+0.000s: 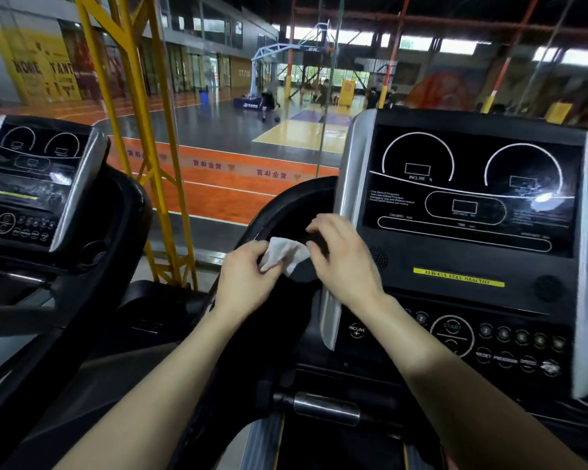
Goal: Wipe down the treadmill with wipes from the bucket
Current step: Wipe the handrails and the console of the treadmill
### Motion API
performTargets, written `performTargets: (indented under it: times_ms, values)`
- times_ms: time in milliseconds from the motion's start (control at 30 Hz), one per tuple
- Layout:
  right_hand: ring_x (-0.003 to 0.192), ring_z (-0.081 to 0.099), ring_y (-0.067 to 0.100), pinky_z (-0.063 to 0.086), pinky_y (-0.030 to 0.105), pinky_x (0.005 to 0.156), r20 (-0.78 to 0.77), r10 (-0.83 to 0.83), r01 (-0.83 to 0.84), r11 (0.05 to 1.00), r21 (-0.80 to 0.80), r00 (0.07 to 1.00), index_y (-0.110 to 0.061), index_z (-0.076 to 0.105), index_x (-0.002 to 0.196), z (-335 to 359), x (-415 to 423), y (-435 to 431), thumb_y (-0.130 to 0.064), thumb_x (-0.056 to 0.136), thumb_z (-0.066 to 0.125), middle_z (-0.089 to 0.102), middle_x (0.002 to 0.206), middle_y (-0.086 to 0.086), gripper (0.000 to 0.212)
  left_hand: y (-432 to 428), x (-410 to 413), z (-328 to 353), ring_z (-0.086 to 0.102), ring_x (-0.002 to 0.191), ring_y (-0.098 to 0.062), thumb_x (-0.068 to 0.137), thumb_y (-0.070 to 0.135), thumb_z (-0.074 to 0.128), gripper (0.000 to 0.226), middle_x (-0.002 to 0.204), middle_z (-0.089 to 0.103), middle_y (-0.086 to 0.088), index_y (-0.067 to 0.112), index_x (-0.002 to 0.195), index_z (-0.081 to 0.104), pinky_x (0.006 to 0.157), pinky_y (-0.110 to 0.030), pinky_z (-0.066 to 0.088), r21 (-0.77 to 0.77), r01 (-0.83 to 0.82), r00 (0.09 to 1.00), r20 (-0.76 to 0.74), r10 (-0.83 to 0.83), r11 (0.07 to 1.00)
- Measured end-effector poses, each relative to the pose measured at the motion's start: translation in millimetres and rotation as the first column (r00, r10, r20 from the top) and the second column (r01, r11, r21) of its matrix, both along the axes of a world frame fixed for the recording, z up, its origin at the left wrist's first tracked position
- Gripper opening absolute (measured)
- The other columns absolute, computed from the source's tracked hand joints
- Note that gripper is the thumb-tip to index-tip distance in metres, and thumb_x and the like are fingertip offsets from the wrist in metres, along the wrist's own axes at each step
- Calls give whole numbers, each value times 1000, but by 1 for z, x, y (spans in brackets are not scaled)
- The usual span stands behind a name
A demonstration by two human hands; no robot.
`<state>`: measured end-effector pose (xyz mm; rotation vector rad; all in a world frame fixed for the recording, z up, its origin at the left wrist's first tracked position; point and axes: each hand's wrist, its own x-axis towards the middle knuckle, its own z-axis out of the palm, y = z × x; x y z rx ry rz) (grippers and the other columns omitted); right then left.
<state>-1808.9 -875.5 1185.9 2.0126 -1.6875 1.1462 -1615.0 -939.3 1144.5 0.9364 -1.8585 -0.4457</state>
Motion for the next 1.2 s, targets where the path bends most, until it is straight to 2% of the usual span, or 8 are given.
performTargets:
  times_ms: [133, 233, 300, 400, 533, 733, 967, 1200]
  values:
    - [163, 16, 16, 38, 47, 124, -188, -60, 57, 998, -26, 980, -4, 52, 153, -11, -33, -6, -16, 103, 64, 34, 171, 2, 53, -16, -11, 6, 60, 85, -20, 83, 15, 76, 15, 92, 62, 6, 20, 97, 75, 63, -38, 49, -315, -218, 959, 107, 263, 924]
    - [164, 11, 15, 39, 50, 123, -180, -16, 17, 1000, 1, 984, -1, 50, 154, -21, -38, -9, -14, 108, 56, 29, 174, 1, 49, -30, -26, -12, 60, 88, -30, 78, 11, 72, 15, 91, 62, -4, 16, 91, 76, 60, -40, 47, -547, -22, 876, 392, 279, 837]
    - [164, 11, 16, 37, 49, 125, -187, -17, 17, 1000, -3, 982, -1, 51, 154, -22, -37, -9, -13, 108, 55, 30, 173, 2, 47, -28, -38, -44, 62, 97, -32, 84, 27, 62, 23, 98, 66, -6, 15, 95, 78, 68, -40, 51, -459, 132, 688, 680, 251, 879]
    - [164, 9, 16, 31, 48, 128, -228, -11, 13, 1000, 6, 974, -2, 49, 155, -21, -41, -10, -16, 110, 53, 27, 174, 2, 47, -14, -46, -92, 52, 132, -31, 94, 26, 61, 37, 139, 57, -14, 9, 125, 72, 93, -36, 53, -143, 34, 449, 886, 113, 989]
    - [165, 10, 19, 29, 49, 129, -261, -15, 16, 1000, 1, 965, 0, 50, 153, -23, -45, -11, -17, 111, 51, 26, 174, 5, 45, -6, -43, -129, 14, 163, -36, 108, 17, 38, 62, 176, 4, -27, -4, 165, 23, 131, -42, 22, -53, 50, 274, 961, 37, 997]
    - [165, 6, 22, 20, 48, 132, -415, -170, 192, 981, 13, 894, -1, 37, 161, -25, -31, 9, -28, 111, 50, 16, 177, 11, 58, -14, -30, -123, -12, 165, -25, 109, 41, 27, 75, 176, -18, -16, 4, 169, 0, 132, -52, -9, -2, 65, 118, 993, -6, 998]
    - [165, 10, 25, 16, 61, 130, -377, -329, 358, 934, 6, 866, -4, 36, 163, -97, -51, 91, -29, 108, 55, 20, 176, 9, 63, -20, -34, -127, -12, 165, -27, 110, 45, 27, 78, 176, -16, -18, 4, 169, -2, 133, -47, -9, -59, 119, 236, 971, 29, 991]
    - [163, 18, 28, 19, 62, 129, -300, -303, 306, 951, -38, 905, -1, 44, 158, -114, -50, 92, -22, 104, 63, 31, 172, 11, 61, -48, -62, -100, -19, 163, -37, 111, 42, 15, 74, 173, -23, -23, 2, 166, -14, 130, -56, -6, -358, 106, 294, 903, 315, 928]
